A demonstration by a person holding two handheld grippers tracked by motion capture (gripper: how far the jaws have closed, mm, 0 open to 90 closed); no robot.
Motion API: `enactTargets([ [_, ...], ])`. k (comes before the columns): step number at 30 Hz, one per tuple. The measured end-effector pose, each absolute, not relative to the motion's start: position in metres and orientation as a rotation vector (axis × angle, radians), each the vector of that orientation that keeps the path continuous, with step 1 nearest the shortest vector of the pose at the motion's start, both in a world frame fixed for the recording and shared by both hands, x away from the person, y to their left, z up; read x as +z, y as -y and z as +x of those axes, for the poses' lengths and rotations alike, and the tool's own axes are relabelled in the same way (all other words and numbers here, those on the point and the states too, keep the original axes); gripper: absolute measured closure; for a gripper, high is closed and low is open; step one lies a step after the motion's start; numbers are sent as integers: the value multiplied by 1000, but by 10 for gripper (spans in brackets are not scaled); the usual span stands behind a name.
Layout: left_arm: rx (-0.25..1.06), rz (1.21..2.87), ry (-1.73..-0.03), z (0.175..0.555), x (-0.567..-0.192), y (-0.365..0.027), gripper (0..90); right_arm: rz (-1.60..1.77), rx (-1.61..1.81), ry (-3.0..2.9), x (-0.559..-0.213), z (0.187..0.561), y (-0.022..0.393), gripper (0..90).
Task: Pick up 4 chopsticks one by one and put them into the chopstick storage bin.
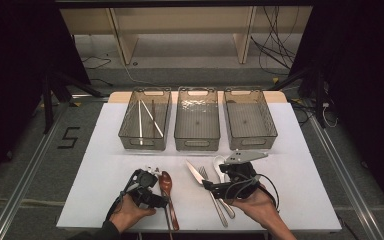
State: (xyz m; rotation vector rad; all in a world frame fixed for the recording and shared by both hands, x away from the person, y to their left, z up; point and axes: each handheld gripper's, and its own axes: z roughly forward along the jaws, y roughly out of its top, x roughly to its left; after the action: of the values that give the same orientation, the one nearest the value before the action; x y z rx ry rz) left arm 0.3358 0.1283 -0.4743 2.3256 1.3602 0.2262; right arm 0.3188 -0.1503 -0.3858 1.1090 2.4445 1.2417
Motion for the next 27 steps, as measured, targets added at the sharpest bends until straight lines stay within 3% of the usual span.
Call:
enactTargets([
  [10, 192, 2339, -1376, 336, -476, -129, 160, 1108, 1241, -2445, -386, 319, 150, 251],
  [16, 244, 2398, -1344, 334, -477, -126, 189, 1112, 1243, -2443, -385, 319, 151, 251],
  [27, 243, 2408, -1314, 334, -474, -133, 355, 1112, 1241, -2444, -385, 319, 151, 252],
])
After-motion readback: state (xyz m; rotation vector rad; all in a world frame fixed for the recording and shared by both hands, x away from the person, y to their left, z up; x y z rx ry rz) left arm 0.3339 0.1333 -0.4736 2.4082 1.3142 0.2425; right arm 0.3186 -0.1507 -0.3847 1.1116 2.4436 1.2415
